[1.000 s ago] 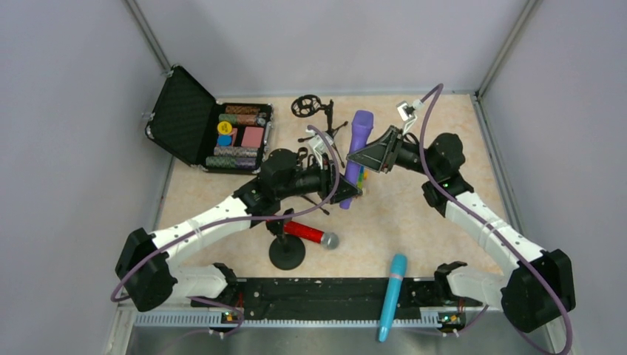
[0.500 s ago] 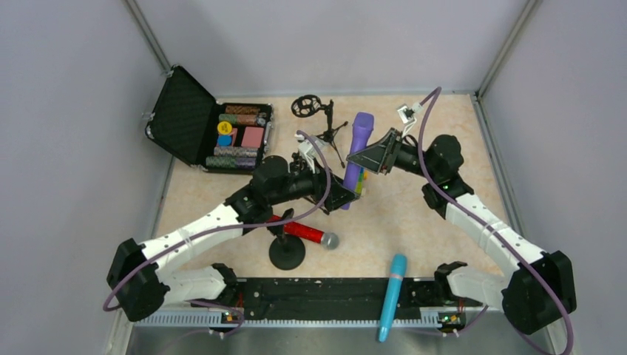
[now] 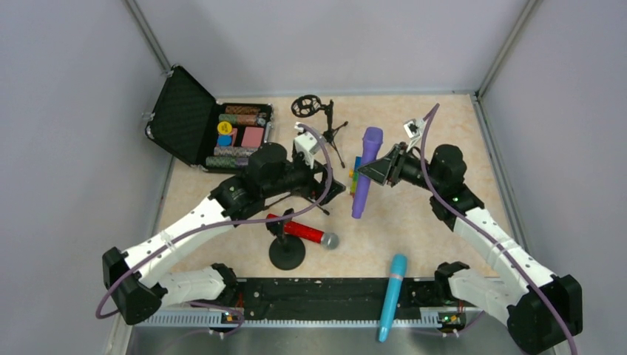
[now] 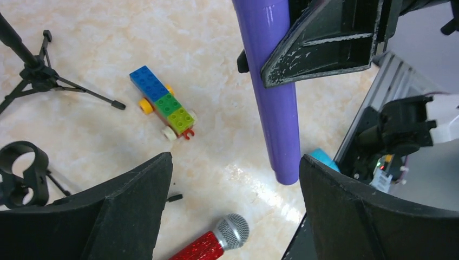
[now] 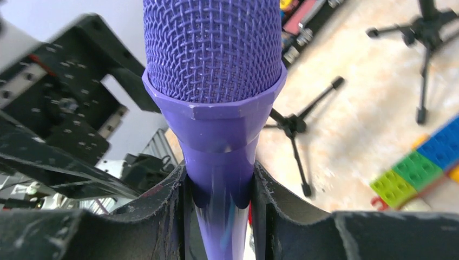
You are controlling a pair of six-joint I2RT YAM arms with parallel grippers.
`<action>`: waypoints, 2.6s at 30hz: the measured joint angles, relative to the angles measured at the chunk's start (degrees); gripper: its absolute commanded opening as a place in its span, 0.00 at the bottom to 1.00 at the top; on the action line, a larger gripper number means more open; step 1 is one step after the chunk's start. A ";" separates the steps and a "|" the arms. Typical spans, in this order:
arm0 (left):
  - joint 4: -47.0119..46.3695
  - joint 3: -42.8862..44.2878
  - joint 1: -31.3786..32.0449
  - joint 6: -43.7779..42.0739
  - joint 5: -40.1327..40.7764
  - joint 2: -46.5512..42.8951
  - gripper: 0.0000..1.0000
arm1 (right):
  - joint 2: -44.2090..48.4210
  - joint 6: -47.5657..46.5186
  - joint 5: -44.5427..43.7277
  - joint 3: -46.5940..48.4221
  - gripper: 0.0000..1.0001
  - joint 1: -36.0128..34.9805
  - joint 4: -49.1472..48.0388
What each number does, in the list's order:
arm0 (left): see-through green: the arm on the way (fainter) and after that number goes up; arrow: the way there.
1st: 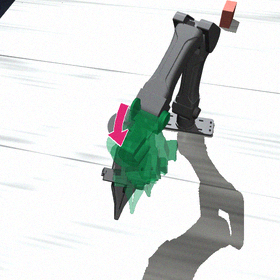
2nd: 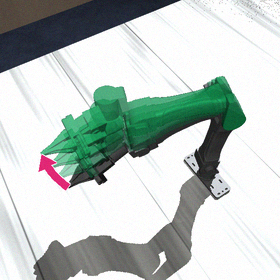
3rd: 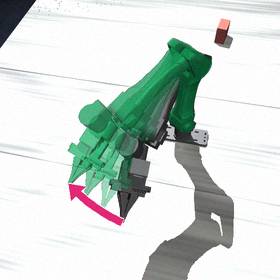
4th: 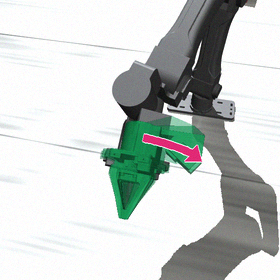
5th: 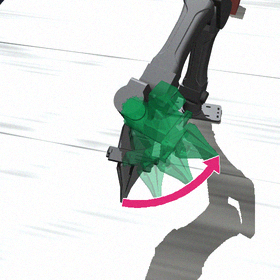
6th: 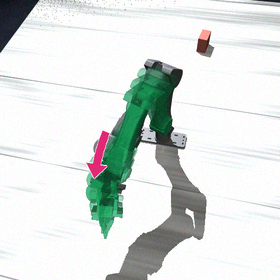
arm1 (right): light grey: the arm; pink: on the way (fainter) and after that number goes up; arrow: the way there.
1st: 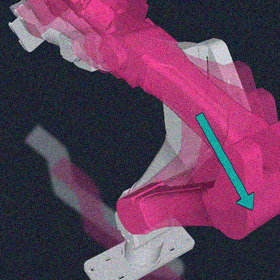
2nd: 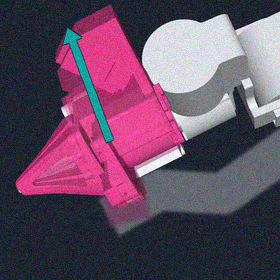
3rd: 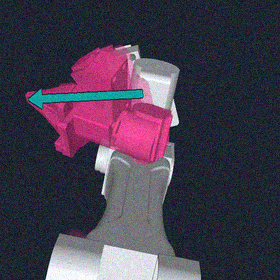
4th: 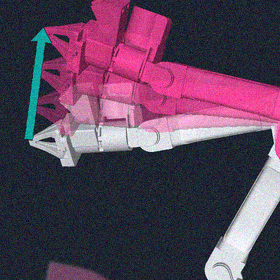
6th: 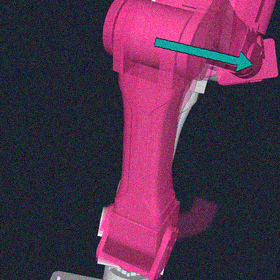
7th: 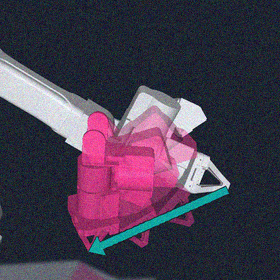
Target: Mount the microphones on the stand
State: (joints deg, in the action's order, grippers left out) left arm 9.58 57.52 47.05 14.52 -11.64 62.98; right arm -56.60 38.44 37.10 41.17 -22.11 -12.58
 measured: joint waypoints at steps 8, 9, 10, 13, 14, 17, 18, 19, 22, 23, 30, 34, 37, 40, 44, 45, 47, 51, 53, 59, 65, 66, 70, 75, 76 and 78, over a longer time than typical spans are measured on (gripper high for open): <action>12.66 8.46 0.22 -14.78 -3.82 7.69 0.97 | 3.93 -1.09 -0.26 -7.58 0.00 7.61 7.15; 13.55 8.72 0.50 -16.20 -4.11 8.63 0.99 | 4.13 -1.33 -0.44 -8.04 0.00 8.20 8.09; 14.49 8.96 1.03 -17.77 -4.17 9.75 0.99 | 4.37 -1.62 -0.81 -8.52 0.00 8.70 9.16; 16.68 9.64 3.48 -21.77 -3.45 13.20 0.99 | 4.85 -2.78 -1.46 -9.44 0.00 9.11 11.82; 17.42 9.97 4.46 -22.97 -2.97 14.34 0.99 | 5.05 -3.08 -1.64 -9.73 0.00 9.18 12.52; 19.34 11.32 8.44 -27.32 -0.42 18.45 0.99 | 5.38 -4.24 -2.64 -10.40 0.00 9.51 14.73; 20.04 11.80 9.60 -28.63 0.63 19.87 0.99 | 5.49 -4.57 -3.21 -10.45 0.00 9.66 15.91; 20.63 12.20 10.45 -29.75 1.33 21.03 0.99 | 5.53 -4.96 -3.67 -10.45 0.00 9.79 16.55; 22.29 12.81 12.39 -32.22 3.58 24.26 0.98 | 5.68 -6.03 -5.55 -10.45 0.00 9.94 18.10; 22.99 12.87 12.83 -32.85 4.20 25.38 0.98 | 5.75 -6.38 -6.19 -10.45 0.00 9.99 18.64; 26.80 12.90 14.78 -34.14 8.68 30.42 0.97 | 5.88 -7.54 -10.38 -10.45 0.00 10.27 20.92; 28.59 12.98 15.96 -33.99 12.59 33.51 0.97 | 5.88 -7.89 -11.65 -10.45 0.00 10.29 21.42; 29.66 12.98 16.17 -33.51 13.79 35.65 0.96 | 5.88 -8.02 -12.35 -10.45 0.00 10.29 21.84; 30.12 12.98 16.17 -32.85 14.10 36.85 0.95 | 5.88 -8.11 -12.85 -10.45 0.00 10.29 22.05; 29.97 12.44 16.17 -32.13 14.05 36.92 0.94 | 5.86 -8.50 -13.53 -10.45 0.00 10.29 22.05; 29.92 12.07 16.17 -31.82 13.97 36.92 0.94 | 5.86 -8.66 -13.70 -10.45 0.00 10.29 22.05; 29.86 11.43 16.17 -31.17 13.60 36.92 0.94 | 5.84 -8.87 -13.90 -10.45 0.00 10.29 22.05; 30.08 10.19 16.24 -30.12 13.03 36.92 0.94 | 5.66 -8.98 -14.23 -10.45 0.00 10.29 22.03; 30.58 10.01 16.35 -29.42 13.05 36.92 0.94 | 5.42 -9.14 -14.47 -10.45 0.00 10.29 22.05; 30.95 9.79 16.46 -27.98 14.40 38.80 0.85 | 5.14 -9.46 -14.86 -10.45 0.00 10.29 22.03; 30.67 9.31 16.46 -28.13 15.61 40.81 0.52 | 5.07 -9.49 -14.99 -10.40 0.00 10.29 22.03; 30.32 9.33 16.46 -28.22 15.82 40.81 0.48 | 5.07 -9.49 -15.02 -10.38 0.00 10.29 22.03; 29.42 9.49 16.48 -27.98 15.23 40.81 0.37 | 4.94 -9.55 -15.34 -9.94 0.00 10.29 22.34; 28.63 11.23 16.79 -27.87 14.58 41.05 0.34 | 4.22 -10.29 -18.93 -6.01 0.00 10.29 23.63; 28.35 11.65 16.90 -27.91 14.71 41.05 0.34 | 4.17 -10.43 -20.09 -4.61 0.00 10.29 23.96; 27.50 12.52 17.22 -28.00 15.26 41.05 0.34 | 4.02 -10.84 -22.23 -1.77 0.00 10.29 24.37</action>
State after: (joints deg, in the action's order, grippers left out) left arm 37.08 70.04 64.27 -13.47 3.62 104.03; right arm -52.58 27.59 14.87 39.40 -11.81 11.79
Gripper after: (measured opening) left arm 0.578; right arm 0.360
